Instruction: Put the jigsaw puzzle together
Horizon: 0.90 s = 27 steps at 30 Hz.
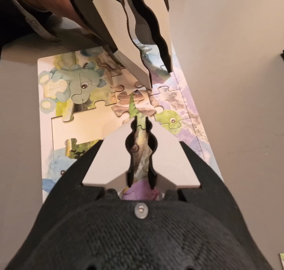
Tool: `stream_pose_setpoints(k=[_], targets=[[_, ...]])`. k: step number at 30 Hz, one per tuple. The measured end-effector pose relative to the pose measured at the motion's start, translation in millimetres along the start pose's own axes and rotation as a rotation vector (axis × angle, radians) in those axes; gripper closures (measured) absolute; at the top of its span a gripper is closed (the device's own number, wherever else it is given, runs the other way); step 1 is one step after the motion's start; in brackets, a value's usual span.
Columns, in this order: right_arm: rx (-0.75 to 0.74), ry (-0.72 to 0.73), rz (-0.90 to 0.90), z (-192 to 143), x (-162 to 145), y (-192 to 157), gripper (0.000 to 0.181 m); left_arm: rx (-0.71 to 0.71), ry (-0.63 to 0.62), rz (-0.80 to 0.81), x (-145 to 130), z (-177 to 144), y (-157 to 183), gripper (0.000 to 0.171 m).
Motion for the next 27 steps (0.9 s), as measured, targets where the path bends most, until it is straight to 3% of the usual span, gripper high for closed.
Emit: stream_pose_setpoints(k=[4,8,11,27], targets=[[0.030,-0.002,-0.018,-2.0,1.3,-4.2,0.171,-0.002,-0.004,-0.004,-0.7,0.2,-0.6,0.136],[0.019,0.049,-0.061,3.7,7.4,-8.0,0.136,0.001,-0.005,0.000,-0.5,0.3,-0.3,0.136],[-0.003,-0.019,-0.061,13.3,2.2,-7.7,0.117,0.005,-0.004,0.000,-0.4,0.3,-0.8,0.136],[0.029,-0.033,-0.006,5.4,-0.7,-6.7,0.157,0.012,-0.003,0.003,-0.7,-0.1,-2.0,0.136]])
Point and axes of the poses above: each gripper's, where its closed fingertips meet, z out along the fingers, x out of its top, y = z × x across the jaws, the point moved 7 cm from there along -z, back along the fingers, and after that the axes turned 2 degrees about -z, right-handed, at the moved point
